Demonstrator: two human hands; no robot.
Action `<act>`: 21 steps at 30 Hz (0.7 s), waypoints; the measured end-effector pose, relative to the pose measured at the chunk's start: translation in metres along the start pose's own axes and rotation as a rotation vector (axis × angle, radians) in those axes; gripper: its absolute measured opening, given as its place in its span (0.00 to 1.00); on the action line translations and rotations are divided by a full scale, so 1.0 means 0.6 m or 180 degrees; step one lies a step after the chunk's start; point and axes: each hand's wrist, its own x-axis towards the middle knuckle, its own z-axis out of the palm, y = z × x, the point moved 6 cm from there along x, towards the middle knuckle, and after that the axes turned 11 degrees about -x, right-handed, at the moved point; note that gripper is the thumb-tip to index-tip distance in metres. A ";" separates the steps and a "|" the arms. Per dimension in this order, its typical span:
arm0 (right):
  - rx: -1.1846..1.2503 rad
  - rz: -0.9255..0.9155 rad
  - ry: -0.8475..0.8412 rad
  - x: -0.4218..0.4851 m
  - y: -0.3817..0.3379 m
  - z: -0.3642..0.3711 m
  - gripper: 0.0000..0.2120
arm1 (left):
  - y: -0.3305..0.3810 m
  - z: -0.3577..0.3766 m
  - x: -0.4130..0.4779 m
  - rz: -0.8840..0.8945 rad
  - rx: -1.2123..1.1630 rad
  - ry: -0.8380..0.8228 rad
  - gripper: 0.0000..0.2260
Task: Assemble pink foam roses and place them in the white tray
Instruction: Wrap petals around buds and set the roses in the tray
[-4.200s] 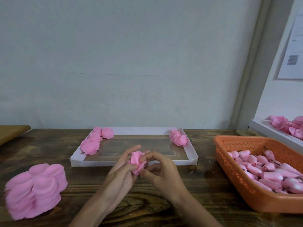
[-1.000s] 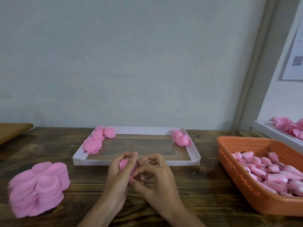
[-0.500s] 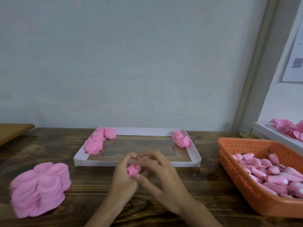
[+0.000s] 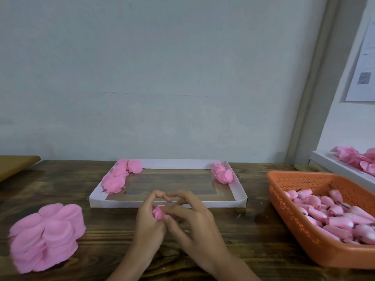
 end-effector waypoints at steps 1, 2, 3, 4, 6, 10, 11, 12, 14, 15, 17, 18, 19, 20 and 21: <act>0.0050 0.0040 -0.0012 0.000 0.001 0.001 0.13 | 0.001 0.002 -0.001 -0.0021 -0.0078 -0.0017 0.14; 0.0098 0.0078 -0.0003 -0.001 0.002 0.002 0.13 | 0.000 0.004 -0.002 -0.0055 -0.0151 -0.0029 0.13; 0.0131 0.0107 0.0005 -0.001 0.002 0.002 0.13 | 0.000 0.004 -0.003 -0.0082 -0.0190 -0.0032 0.12; 0.0133 0.0123 -0.0004 -0.001 0.002 0.004 0.12 | 0.001 0.003 -0.003 -0.0096 -0.0192 -0.0016 0.12; 0.0075 0.0155 -0.0045 -0.001 0.001 0.011 0.12 | 0.000 0.001 -0.002 -0.0120 -0.0190 0.0018 0.13; 0.0760 0.0519 0.0144 -0.007 0.002 0.015 0.15 | -0.006 -0.008 0.003 -0.0229 -0.0412 0.0214 0.10; 0.1008 0.0739 0.0216 -0.010 0.007 0.017 0.17 | -0.007 -0.013 0.005 -0.0232 -0.0482 0.0307 0.10; 0.1188 0.0982 0.0204 -0.014 0.012 0.021 0.18 | -0.008 -0.019 0.007 -0.0240 -0.0596 0.0400 0.10; 0.1426 0.1232 -0.0026 -0.019 0.012 0.038 0.15 | -0.011 -0.026 0.008 -0.0356 -0.0973 0.0526 0.09; 0.1478 0.1218 -0.0141 -0.020 0.007 0.047 0.14 | -0.012 -0.025 0.009 -0.0447 -0.1133 0.0515 0.09; 0.1476 0.1208 -0.0255 -0.022 -0.002 0.057 0.13 | -0.014 -0.018 0.007 -0.0590 -0.1233 0.0414 0.11; 0.1465 0.1228 -0.0249 -0.022 -0.003 0.058 0.13 | -0.015 -0.014 0.007 -0.0622 -0.1212 0.0369 0.11; 0.1444 0.1245 -0.0215 -0.022 -0.002 0.059 0.12 | -0.015 -0.010 0.006 -0.0636 -0.1202 0.0334 0.12; 0.1407 0.1274 -0.0184 -0.023 0.001 0.058 0.11 | -0.016 -0.006 0.005 -0.0646 -0.1225 0.0305 0.12; 0.1383 0.1329 -0.0164 -0.023 0.002 0.056 0.10 | -0.016 -0.002 0.003 -0.0664 -0.1274 0.0273 0.13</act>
